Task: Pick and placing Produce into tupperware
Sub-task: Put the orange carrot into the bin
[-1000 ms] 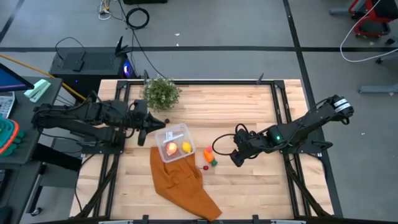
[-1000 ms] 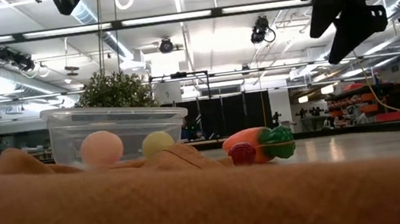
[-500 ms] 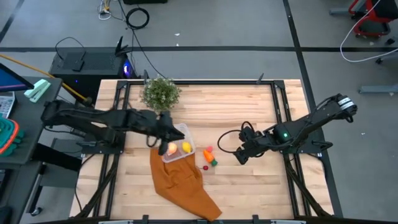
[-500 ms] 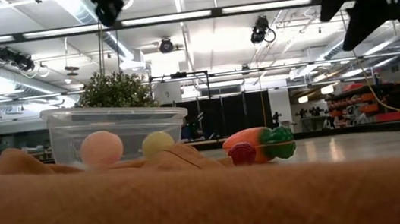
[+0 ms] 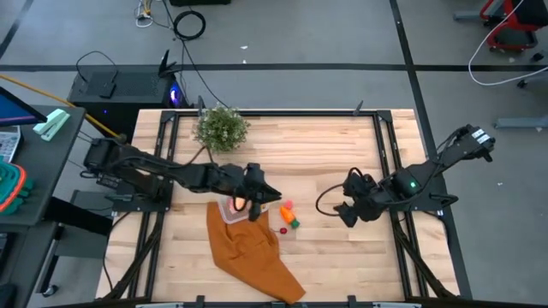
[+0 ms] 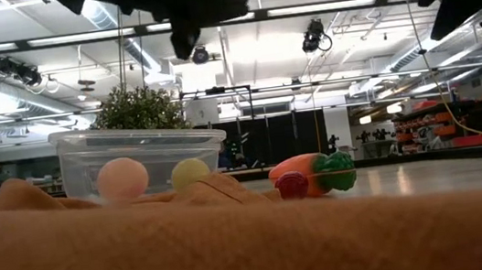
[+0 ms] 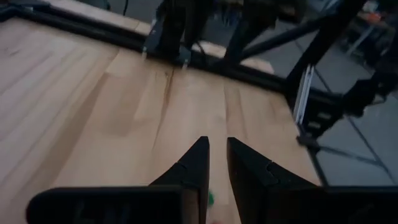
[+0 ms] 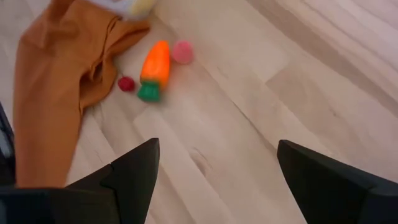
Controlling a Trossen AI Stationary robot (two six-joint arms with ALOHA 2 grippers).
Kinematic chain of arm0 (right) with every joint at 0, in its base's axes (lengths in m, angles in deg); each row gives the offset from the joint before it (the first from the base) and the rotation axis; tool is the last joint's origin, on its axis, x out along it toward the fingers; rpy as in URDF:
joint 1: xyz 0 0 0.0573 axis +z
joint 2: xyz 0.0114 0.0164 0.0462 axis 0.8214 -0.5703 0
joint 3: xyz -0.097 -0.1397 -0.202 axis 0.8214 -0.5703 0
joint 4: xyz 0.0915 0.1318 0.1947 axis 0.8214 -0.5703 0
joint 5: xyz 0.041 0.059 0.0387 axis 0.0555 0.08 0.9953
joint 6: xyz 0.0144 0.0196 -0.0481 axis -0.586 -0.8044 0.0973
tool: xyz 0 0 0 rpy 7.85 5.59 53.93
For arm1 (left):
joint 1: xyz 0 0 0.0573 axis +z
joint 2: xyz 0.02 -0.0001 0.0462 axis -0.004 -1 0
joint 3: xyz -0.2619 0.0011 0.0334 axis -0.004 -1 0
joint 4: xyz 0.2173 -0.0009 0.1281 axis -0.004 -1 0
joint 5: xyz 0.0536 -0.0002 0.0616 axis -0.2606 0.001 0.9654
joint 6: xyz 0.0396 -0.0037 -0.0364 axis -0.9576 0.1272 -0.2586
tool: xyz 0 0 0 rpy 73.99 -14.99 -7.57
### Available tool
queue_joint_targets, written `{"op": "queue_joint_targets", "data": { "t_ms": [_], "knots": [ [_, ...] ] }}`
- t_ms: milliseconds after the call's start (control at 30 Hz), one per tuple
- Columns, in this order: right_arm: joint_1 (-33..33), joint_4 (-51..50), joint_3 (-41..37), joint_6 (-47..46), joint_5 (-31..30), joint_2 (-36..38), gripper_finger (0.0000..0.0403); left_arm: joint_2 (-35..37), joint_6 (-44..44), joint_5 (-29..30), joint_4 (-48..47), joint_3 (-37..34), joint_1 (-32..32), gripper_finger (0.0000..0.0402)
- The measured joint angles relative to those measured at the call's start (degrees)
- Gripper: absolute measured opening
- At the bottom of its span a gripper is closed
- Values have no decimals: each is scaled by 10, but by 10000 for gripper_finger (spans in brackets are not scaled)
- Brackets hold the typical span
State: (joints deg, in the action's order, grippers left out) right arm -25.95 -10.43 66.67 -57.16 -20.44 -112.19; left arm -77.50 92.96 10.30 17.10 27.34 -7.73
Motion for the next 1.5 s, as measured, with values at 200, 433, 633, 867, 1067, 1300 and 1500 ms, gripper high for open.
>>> {"op": "queue_joint_targets", "data": {
  "t_ms": [200, 433, 633, 867, 1067, 1300, 1500],
  "knots": [
    [28, -3, -21, 19, -20, 5, 290, -47, 6, 13, 42, 0, -34, 58],
    [39, 139, -79, -7, -22, 5, 290, -53, 41, 36, 41, 0, -64, 57],
    [30, 272, -121, -13, -22, -32, 290, -49, 55, 36, 10, 0, -88, 57],
    [3, 299, -100, 107, -19, -141, 291, -50, 55, 36, -43, 0, -104, 66],
    [-42, 398, -93, 202, 43, -204, 311, -47, 59, 35, -56, 0, -104, 63],
    [-89, 449, -93, 209, 63, -246, 326, -45, 71, -6, -72, 0, -109, 61],
    [-99, 487, -93, 197, 85, -279, 314, -29, 70, -8, -88, 1, -113, 63]
  ]
}}
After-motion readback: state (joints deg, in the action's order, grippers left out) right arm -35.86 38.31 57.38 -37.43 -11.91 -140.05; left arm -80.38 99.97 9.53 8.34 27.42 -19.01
